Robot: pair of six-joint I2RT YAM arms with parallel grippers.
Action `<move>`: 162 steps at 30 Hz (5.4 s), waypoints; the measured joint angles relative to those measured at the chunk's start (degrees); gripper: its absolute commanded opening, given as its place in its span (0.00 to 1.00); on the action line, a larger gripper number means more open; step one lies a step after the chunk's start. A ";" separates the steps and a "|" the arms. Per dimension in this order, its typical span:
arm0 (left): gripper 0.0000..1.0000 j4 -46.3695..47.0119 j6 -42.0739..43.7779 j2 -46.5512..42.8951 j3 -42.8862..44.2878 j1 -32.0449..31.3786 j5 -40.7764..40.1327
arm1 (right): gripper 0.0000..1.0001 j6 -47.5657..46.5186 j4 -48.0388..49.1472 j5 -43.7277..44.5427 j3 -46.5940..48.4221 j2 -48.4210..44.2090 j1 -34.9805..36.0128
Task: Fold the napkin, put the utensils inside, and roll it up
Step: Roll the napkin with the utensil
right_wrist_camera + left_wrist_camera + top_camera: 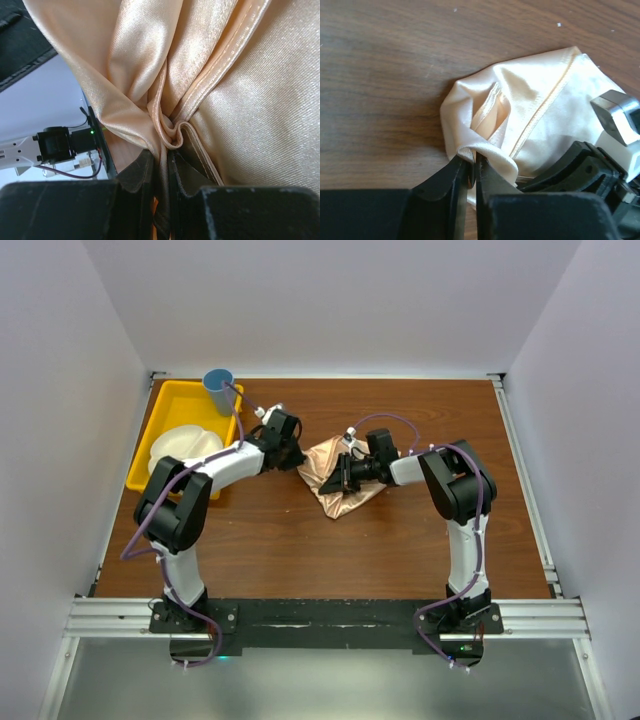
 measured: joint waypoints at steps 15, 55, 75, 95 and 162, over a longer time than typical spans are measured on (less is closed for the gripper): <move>0.20 12.55 -2.54 0.33 -2.60 0.00 7.93 | 0.00 -2.08 -2.54 -0.09 1.18 0.09 0.00; 0.00 39.12 -6.05 7.21 -15.30 -0.17 10.21 | 0.52 -17.68 -32.79 14.86 11.87 -5.97 -0.07; 0.00 24.09 -6.51 11.39 -2.75 -0.48 10.60 | 0.25 -28.83 -34.18 33.03 5.09 -13.49 3.15; 0.00 18.03 -7.72 12.46 1.09 -0.81 9.99 | 0.37 -42.47 -39.08 49.77 10.27 -19.69 15.28; 0.80 5.49 -4.72 -10.36 -17.94 2.62 8.70 | 0.00 -16.28 -4.96 -4.52 3.78 0.79 3.06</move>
